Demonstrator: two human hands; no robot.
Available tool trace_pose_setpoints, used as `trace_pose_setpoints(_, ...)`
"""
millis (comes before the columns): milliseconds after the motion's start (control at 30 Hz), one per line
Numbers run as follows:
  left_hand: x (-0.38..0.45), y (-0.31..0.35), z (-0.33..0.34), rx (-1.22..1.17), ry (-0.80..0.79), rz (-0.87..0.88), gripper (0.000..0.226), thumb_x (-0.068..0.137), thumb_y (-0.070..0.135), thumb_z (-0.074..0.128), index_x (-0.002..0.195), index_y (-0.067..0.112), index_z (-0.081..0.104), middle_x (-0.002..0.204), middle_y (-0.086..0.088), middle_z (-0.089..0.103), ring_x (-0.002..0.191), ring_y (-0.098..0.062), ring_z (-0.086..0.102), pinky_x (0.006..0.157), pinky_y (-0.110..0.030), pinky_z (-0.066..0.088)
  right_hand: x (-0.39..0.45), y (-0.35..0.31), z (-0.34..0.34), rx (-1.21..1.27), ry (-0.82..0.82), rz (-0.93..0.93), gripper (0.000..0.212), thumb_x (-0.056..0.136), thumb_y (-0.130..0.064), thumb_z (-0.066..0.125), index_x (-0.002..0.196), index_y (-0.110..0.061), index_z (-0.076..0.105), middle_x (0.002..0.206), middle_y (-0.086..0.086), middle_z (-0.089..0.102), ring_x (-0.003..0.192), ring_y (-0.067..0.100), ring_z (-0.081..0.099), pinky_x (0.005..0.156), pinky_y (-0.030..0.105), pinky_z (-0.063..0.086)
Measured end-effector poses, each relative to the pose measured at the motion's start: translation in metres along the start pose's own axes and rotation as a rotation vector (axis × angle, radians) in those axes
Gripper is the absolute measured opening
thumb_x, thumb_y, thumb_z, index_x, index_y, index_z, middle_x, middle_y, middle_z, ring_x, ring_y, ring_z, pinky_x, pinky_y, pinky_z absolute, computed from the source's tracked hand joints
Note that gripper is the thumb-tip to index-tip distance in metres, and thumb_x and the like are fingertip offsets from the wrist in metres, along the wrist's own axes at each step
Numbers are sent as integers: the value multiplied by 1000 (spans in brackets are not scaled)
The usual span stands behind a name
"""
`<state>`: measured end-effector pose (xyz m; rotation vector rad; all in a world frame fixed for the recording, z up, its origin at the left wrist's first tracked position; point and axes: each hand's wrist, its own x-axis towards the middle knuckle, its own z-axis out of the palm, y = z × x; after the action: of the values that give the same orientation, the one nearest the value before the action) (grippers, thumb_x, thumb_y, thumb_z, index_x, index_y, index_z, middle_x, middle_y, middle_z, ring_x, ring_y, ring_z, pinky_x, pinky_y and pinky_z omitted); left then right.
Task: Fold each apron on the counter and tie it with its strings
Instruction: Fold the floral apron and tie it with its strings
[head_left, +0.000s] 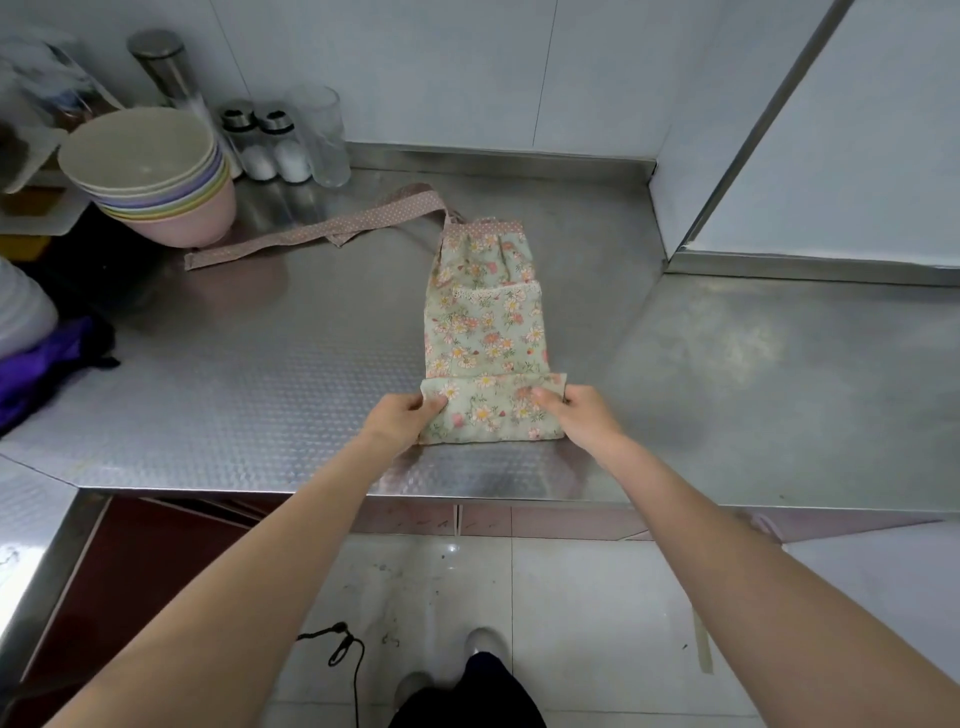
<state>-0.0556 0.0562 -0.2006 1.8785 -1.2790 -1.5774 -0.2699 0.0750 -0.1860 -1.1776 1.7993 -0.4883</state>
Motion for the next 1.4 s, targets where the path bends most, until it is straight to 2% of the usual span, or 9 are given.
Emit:
trace_pose_setpoints(100, 4, 3, 6, 203, 108, 40, 32, 96, 36, 47, 88, 9, 61, 83, -10, 65, 85, -28, 60, 71, -30, 50, 9, -6, 5, -251, 100, 12, 49, 99, -40, 39, 59, -11, 37, 57, 3, 38, 56, 20, 38, 50, 31, 24)
trace_pose_setpoints(233, 3, 5, 13, 443, 262, 80, 36, 98, 38, 40, 82, 11, 57, 63, 0, 50, 72, -23, 52, 59, -27, 36, 13, -13, 19, -470, 211, 38, 52, 102, -39, 26, 99, -3, 63, 98, 18, 64, 95, 32, 59, 67, 29, 34)
trace_pose_setpoints(467, 9, 9, 15, 482, 266, 87, 42, 99, 41, 35, 104, 5, 56, 89, -7, 58, 85, -28, 58, 66, -31, 41, 14, -16, 30, -596, 301, 40, 52, 104, -33, 21, 109, -2, 62, 109, 18, 65, 101, 33, 61, 68, 30, 33)
trace_pose_setpoints(767, 1, 11, 8, 406, 194, 79, 32, 98, 35, 37, 118, 9, 36, 111, -13, 59, 93, -29, 59, 77, -40, 50, 8, -21, 37, -177, 324, 36, 36, 103, -21, 25, 113, 1, 51, 109, 18, 64, 100, 33, 60, 78, 34, 42)
trace_pose_setpoints(900, -15, 20, 21, 917, 418, 528, 49, 96, 37, 36, 141, 20, 26, 141, -10, 34, 126, -28, 38, 100, -41, 37, 5, -25, 35, -261, 317, 21, 33, 103, -18, 27, 115, 3, 49, 106, 20, 65, 100, 36, 60, 84, 36, 41)
trace_pose_setpoints(1067, -4, 6, 34, 1418, -44, 623, 68, 95, 57, 21, 146, 33, -17, 157, 1, -15, 145, -27, -11, 117, -47, -1, 2, -22, 27, -306, 244, -26, 26, 99, -15, 36, 123, -5, 38, 114, 19, 59, 96, 34, 56, 76, 36, 44)
trace_pose_setpoints(1167, 3, 2, 35, 1495, -29, 607, 73, 93, 60, 24, 144, 32, -21, 156, 1, -17, 145, -28, -9, 116, -47, 1, -11, -6, 22, -697, 256, -423, 60, 88, -17, 50, 143, -10, 26, 145, 14, 30, 133, 31, 29, 103, 39, 34)
trace_pose_setpoints(1267, 3, 2, 35, 1471, -36, 615, 74, 93, 59, 27, 146, 31, -17, 157, 3, -16, 145, -27, -8, 117, -46, 0, -14, 6, 26, -872, -101, -456, 83, 88, -21, 49, 150, -8, -4, 156, 7, -18, 142, 25, -23, 118, 36, 6)
trace_pose_setpoints(1400, 7, 3, 14, 1275, -103, 640, 81, 89, 42, 51, 147, 36, -4, 157, 8, -1, 143, -23, 7, 118, -41, 9, -4, 5, 30, -899, -27, -420, 76, 90, -5, 43, 149, -3, -4, 158, 8, -9, 145, 20, -12, 116, 25, -1)
